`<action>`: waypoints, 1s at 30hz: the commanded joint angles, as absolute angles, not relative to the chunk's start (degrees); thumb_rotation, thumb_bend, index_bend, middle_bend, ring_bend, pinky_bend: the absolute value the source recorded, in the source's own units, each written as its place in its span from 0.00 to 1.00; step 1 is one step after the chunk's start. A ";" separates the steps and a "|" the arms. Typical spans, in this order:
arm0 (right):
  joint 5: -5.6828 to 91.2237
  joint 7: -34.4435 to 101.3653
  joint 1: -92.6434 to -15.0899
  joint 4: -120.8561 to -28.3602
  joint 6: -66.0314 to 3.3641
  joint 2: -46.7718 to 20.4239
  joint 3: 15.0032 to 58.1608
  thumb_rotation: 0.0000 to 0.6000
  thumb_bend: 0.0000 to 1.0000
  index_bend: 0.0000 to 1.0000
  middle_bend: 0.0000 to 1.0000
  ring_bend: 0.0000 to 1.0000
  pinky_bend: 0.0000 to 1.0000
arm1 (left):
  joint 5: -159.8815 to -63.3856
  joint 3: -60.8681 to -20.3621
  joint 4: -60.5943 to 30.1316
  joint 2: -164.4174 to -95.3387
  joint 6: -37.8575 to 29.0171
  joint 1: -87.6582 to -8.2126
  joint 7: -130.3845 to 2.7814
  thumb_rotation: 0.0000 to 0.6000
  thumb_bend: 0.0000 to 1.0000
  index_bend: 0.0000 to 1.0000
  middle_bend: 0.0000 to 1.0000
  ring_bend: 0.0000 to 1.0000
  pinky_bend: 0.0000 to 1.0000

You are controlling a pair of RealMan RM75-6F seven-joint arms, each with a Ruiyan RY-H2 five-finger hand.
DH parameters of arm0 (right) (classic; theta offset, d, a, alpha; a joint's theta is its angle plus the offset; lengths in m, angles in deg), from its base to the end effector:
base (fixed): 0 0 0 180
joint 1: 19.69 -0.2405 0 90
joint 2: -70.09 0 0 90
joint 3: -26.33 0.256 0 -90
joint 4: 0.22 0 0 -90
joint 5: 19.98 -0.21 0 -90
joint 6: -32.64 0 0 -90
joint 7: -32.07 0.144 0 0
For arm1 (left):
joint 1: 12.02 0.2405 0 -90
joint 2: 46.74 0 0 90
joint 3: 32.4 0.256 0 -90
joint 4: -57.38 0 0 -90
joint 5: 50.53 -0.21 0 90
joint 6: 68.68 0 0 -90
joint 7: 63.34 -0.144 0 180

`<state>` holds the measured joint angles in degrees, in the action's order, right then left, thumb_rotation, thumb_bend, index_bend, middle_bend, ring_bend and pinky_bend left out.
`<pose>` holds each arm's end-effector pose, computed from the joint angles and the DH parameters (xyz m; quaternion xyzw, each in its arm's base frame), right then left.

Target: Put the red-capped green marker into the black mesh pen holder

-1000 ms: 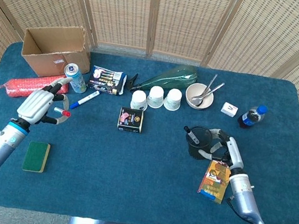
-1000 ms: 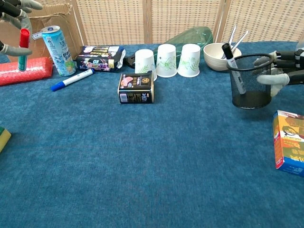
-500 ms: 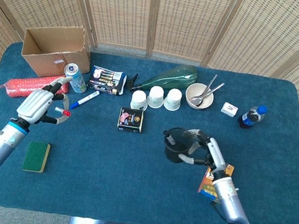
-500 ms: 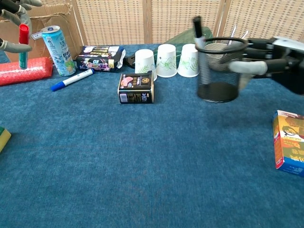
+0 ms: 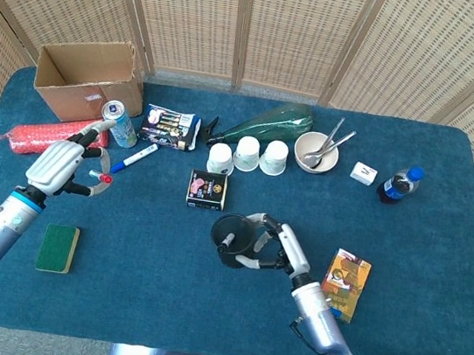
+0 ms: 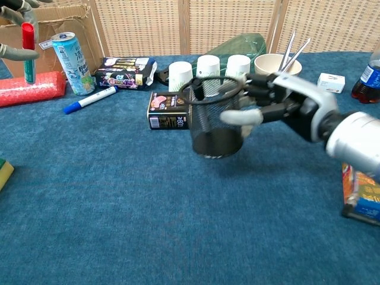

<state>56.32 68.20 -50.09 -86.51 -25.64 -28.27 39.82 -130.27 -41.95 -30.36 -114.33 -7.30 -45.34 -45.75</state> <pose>-0.1359 -0.2905 -0.0486 0.4360 -0.6912 0.5607 0.1333 -0.2117 0.3411 0.1166 -0.6501 -0.4395 -0.4773 0.3955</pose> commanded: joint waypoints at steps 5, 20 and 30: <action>52.42 62.98 -52.83 -82.36 -23.39 -33.72 41.02 1.00 0.19 0.43 0.43 0.31 0.55 | -130.34 -41.71 -30.05 -114.58 -7.46 -45.33 -45.64 1.00 0.39 0.65 0.00 0.00 0.22; 47.52 56.50 -55.89 -82.93 -22.42 -40.14 43.71 1.00 0.19 0.43 0.43 0.31 0.55 | -130.24 -41.54 -28.68 -115.01 -7.70 -45.27 -44.71 1.00 0.39 0.65 0.00 0.00 0.22; 46.36 52.48 -57.87 -80.45 -22.16 -45.01 44.01 1.00 0.19 0.43 0.43 0.31 0.55 | -130.38 -41.49 -28.56 -114.71 -7.62 -45.19 -44.47 1.00 0.39 0.65 0.00 0.00 0.22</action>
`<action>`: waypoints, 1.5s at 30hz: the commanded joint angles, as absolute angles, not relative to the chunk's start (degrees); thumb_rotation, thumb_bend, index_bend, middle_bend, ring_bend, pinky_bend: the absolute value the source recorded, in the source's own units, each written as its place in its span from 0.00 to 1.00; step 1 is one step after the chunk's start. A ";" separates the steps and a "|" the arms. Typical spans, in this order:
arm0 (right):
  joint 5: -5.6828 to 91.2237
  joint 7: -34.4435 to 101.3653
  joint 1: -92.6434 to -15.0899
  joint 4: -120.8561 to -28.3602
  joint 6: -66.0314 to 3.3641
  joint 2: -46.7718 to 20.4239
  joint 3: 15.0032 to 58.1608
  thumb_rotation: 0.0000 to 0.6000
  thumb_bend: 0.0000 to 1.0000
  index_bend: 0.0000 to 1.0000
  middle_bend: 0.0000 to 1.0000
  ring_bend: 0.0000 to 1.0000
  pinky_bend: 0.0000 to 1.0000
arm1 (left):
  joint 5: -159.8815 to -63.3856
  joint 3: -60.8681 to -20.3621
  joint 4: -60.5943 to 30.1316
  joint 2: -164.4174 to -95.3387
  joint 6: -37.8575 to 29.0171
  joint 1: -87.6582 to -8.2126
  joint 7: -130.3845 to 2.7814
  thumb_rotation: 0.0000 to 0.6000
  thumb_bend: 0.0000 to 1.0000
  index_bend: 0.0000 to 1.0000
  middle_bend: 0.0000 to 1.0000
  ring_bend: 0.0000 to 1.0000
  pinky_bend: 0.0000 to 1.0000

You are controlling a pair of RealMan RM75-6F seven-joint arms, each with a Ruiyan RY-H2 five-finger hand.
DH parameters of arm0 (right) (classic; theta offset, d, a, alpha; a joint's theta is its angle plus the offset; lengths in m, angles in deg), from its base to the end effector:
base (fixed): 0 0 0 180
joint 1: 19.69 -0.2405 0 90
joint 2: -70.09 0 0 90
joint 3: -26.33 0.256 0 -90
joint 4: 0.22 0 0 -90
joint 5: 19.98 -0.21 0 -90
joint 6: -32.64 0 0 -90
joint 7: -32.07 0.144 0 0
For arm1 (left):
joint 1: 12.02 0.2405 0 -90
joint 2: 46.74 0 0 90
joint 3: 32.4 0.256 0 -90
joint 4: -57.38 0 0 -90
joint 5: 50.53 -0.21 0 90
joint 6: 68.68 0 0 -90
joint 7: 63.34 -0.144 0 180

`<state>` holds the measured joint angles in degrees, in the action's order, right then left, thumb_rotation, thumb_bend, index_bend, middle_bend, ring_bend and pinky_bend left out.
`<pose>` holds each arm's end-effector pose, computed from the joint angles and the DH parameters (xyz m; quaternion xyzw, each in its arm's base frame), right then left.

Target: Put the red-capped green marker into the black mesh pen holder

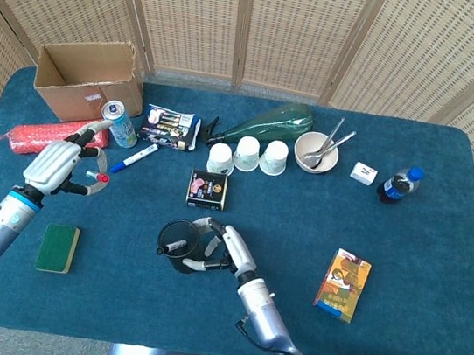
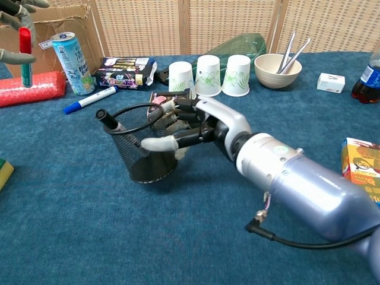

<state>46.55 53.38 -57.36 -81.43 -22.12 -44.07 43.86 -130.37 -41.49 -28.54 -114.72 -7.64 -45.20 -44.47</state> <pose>-0.0591 -0.2831 -0.1177 0.4603 -0.7039 0.5286 0.1153 -0.2201 0.3426 0.1165 -0.6483 -0.4443 -0.4718 0.3997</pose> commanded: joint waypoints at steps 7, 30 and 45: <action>45.73 50.64 -59.22 -75.38 -22.14 -48.30 45.02 1.00 0.19 0.43 0.43 0.31 0.55 | -130.39 -41.48 -28.62 -114.78 -7.79 -45.27 -44.24 1.00 0.40 0.65 0.00 0.00 0.22; 56.32 55.10 -54.91 -79.17 -26.53 -39.06 40.03 1.00 0.00 0.00 0.00 0.00 0.25 | -130.06 -41.85 -29.08 -114.86 -7.91 -45.60 -44.60 1.00 0.40 0.66 0.00 0.00 0.22; 65.40 55.15 -44.85 -87.43 -39.89 -15.63 34.99 1.00 0.00 0.00 0.00 0.00 0.33 | -130.70 -42.56 -33.43 -114.32 -7.41 -46.24 -45.08 1.00 0.40 0.65 0.00 0.00 0.22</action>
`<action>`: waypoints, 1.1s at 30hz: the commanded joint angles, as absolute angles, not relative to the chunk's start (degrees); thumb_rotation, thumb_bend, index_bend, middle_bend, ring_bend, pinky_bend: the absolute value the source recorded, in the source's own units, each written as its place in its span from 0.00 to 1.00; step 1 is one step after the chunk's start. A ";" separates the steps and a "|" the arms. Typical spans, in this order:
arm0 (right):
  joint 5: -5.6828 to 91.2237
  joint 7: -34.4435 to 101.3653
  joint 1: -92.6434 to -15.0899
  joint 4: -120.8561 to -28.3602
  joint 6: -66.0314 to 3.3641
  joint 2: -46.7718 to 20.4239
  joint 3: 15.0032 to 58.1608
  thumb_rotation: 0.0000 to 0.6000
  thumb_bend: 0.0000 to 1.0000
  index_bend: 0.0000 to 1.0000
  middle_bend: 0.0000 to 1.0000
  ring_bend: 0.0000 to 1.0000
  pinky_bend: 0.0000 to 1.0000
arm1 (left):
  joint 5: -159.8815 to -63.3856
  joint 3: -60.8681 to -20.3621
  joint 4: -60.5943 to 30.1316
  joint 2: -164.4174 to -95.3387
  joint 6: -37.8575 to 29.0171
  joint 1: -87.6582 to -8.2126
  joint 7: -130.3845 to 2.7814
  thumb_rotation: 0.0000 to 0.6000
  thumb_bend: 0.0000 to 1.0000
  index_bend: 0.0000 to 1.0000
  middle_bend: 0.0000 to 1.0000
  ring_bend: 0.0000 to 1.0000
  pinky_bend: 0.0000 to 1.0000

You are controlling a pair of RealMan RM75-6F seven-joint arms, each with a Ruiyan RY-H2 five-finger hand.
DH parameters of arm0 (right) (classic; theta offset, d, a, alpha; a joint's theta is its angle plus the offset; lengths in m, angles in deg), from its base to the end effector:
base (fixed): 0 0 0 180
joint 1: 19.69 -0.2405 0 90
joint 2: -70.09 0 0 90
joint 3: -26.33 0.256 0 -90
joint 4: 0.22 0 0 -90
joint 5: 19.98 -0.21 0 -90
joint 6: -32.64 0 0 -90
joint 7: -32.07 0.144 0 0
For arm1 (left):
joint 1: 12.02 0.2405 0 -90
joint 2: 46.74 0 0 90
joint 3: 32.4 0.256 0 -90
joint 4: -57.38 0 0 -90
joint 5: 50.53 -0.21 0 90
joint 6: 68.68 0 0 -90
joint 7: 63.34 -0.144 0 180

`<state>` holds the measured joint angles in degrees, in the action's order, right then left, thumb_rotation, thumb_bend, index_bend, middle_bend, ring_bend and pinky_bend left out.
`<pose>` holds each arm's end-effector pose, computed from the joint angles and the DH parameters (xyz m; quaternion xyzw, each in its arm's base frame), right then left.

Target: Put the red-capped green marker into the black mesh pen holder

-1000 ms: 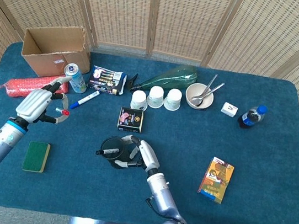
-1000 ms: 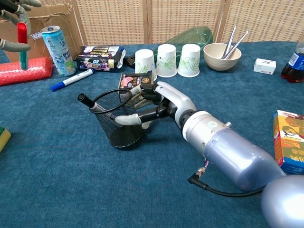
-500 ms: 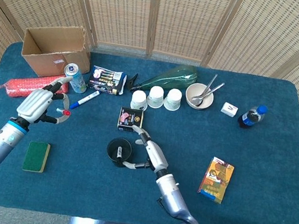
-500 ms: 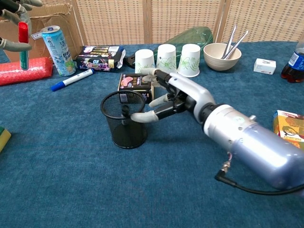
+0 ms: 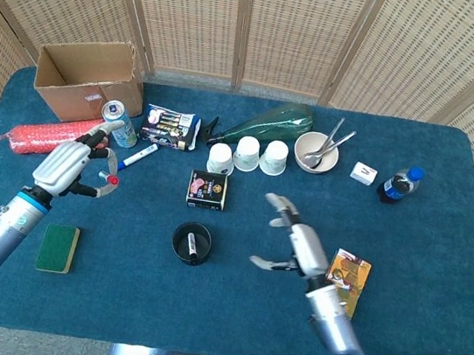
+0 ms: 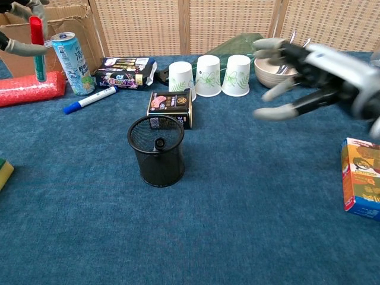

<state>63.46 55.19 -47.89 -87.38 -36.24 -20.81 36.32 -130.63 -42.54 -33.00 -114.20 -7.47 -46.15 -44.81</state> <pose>-0.1638 -0.2883 0.0024 0.5395 -0.5515 0.5845 0.2514 -0.1950 0.3394 0.1123 -0.6486 -0.4474 -0.4929 0.3690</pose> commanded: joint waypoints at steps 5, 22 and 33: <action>65.71 58.71 -40.07 -81.35 -44.43 -9.97 32.99 1.00 0.00 0.00 0.01 0.00 0.33 | -130.40 -43.02 -35.34 -114.57 -7.51 -46.86 -47.01 1.00 0.39 0.65 0.00 0.00 0.22; 64.84 61.82 -28.80 -63.70 -54.85 -9.11 29.71 1.00 0.00 0.00 0.01 0.00 0.33 | -127.46 -46.38 -46.14 -113.98 -8.85 -49.24 -46.96 1.00 0.39 0.65 0.00 0.00 0.22; 65.75 63.03 -28.36 -63.95 -54.97 -8.89 30.05 1.00 0.00 0.00 0.01 0.00 0.33 | -124.95 -47.07 -48.71 -120.18 -13.18 -52.60 -42.09 1.00 0.39 0.65 0.00 0.00 0.22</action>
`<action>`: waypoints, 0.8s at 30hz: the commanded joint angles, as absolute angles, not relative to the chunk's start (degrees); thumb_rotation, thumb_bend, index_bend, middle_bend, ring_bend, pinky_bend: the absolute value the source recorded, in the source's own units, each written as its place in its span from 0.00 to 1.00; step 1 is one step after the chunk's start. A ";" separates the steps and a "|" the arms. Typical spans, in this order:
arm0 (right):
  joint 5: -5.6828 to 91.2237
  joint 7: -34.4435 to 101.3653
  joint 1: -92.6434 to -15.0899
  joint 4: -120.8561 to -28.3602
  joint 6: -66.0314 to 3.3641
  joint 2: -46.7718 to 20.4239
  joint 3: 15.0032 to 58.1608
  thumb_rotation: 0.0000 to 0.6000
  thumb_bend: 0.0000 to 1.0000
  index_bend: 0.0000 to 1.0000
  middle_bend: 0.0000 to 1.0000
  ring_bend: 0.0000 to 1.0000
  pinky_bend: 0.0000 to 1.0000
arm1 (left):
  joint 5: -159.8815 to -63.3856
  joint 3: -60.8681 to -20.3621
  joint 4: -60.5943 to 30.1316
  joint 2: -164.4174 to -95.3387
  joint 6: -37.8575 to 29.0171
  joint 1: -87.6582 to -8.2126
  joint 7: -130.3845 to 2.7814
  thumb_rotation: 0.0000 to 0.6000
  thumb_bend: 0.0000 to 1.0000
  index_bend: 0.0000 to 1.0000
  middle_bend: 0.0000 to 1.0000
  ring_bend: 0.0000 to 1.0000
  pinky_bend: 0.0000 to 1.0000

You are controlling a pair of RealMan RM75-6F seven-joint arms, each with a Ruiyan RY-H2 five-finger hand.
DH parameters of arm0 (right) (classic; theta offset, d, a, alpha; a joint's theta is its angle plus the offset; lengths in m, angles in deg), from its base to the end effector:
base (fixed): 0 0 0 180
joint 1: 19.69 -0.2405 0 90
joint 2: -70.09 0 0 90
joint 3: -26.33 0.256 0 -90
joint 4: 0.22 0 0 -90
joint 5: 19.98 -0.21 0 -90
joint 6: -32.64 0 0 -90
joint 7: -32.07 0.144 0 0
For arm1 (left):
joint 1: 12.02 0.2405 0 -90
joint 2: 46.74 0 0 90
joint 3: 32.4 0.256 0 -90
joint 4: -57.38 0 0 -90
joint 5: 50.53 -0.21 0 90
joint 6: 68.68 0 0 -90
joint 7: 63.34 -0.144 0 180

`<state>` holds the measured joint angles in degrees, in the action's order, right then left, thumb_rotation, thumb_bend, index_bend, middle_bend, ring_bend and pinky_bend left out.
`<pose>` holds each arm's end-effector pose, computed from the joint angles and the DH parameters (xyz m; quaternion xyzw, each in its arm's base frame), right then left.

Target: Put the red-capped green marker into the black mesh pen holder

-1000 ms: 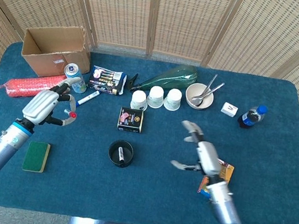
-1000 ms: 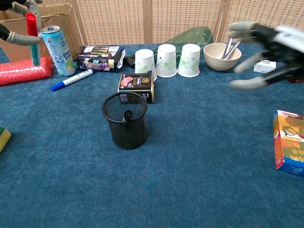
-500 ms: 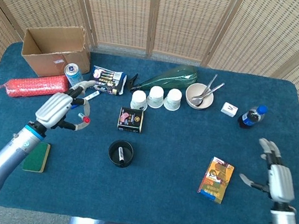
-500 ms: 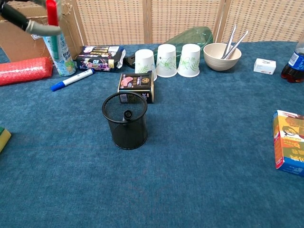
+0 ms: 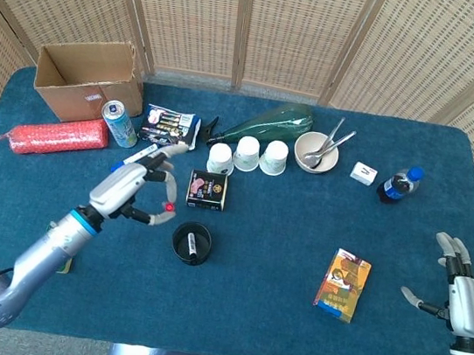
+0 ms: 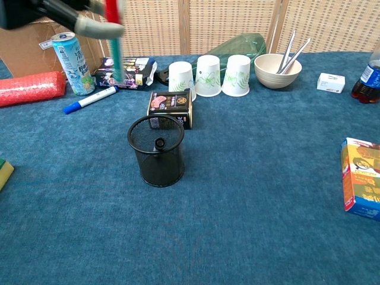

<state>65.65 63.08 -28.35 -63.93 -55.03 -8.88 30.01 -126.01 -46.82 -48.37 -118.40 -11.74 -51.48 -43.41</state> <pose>-0.3612 -0.2121 0.1339 0.5219 -0.4351 0.5122 0.5253 -0.0946 0.3166 0.0703 -0.6192 -0.5289 -0.5450 0.1995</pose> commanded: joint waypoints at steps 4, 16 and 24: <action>65.73 63.49 -28.28 -64.05 -54.93 -8.86 30.39 1.00 0.00 0.00 0.01 0.00 0.33 | -124.00 -47.17 -48.22 -123.28 -14.45 -54.06 -42.09 1.00 0.40 0.65 0.00 0.00 0.22; 65.08 65.33 -27.85 -63.63 -54.67 -8.59 31.52 1.00 0.00 0.00 0.01 0.00 0.33 | -120.71 -46.93 -45.48 -130.27 -15.95 -56.68 -45.36 1.00 0.40 0.65 0.00 0.00 0.22; 64.89 66.15 -27.61 -63.43 -54.64 -8.55 32.07 1.00 0.00 0.00 0.01 0.00 0.33 | -119.79 -45.93 -43.10 -132.21 -16.59 -56.72 -45.87 1.00 0.39 0.65 0.00 0.00 0.22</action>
<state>64.90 66.14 -27.62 -63.44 -54.64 -8.55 32.06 -119.81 -46.11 -43.36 -132.01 -16.57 -56.76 -45.73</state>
